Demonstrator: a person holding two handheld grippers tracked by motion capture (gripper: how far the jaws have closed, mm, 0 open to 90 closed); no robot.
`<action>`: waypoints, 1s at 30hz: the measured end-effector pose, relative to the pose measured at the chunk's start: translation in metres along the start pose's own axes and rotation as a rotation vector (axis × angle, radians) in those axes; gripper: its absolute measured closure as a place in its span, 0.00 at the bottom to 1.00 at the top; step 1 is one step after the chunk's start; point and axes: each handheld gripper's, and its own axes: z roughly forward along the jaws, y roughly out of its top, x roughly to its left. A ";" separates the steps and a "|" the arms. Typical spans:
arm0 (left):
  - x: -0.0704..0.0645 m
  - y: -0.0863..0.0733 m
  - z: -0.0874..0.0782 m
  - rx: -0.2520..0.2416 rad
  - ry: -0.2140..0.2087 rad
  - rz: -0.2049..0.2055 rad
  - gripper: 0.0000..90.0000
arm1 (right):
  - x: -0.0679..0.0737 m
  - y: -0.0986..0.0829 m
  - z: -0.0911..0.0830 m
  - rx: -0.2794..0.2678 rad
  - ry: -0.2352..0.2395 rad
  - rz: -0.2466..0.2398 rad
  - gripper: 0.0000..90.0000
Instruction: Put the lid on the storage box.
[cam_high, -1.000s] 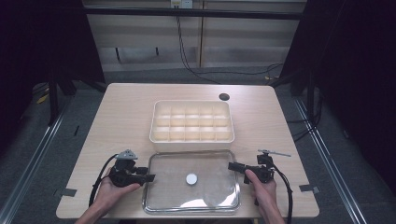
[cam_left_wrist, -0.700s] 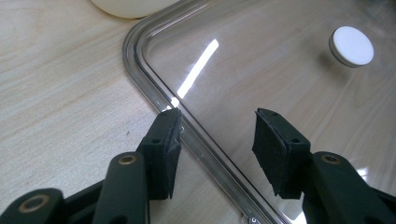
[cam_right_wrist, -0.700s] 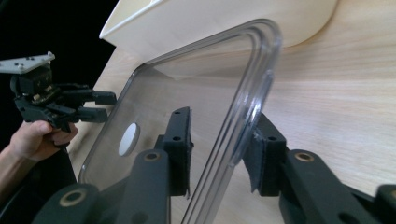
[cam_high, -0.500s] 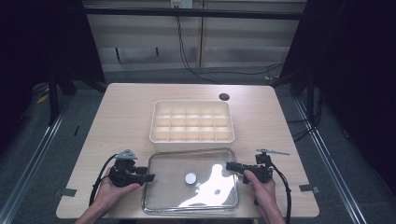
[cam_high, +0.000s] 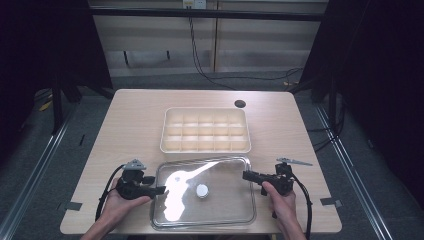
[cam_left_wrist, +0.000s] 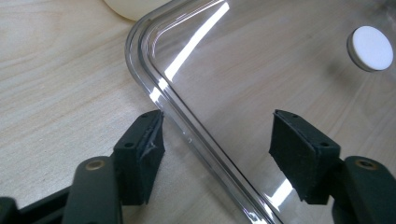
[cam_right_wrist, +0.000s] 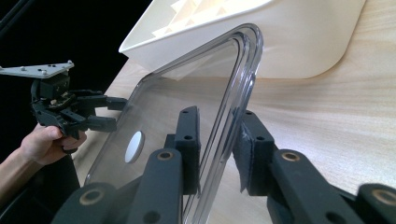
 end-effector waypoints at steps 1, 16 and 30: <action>0.001 0.000 0.000 -0.005 -0.023 -0.020 0.35 | 0.001 0.000 -0.001 -0.009 0.011 0.000 0.83; 0.003 0.003 0.002 -0.005 -0.055 -0.058 0.37 | 0.002 0.001 0.000 -0.009 -0.002 -0.009 0.83; 0.000 0.010 -0.006 -0.060 -0.086 -0.055 0.47 | 0.004 0.001 0.001 0.022 -0.084 -0.029 0.80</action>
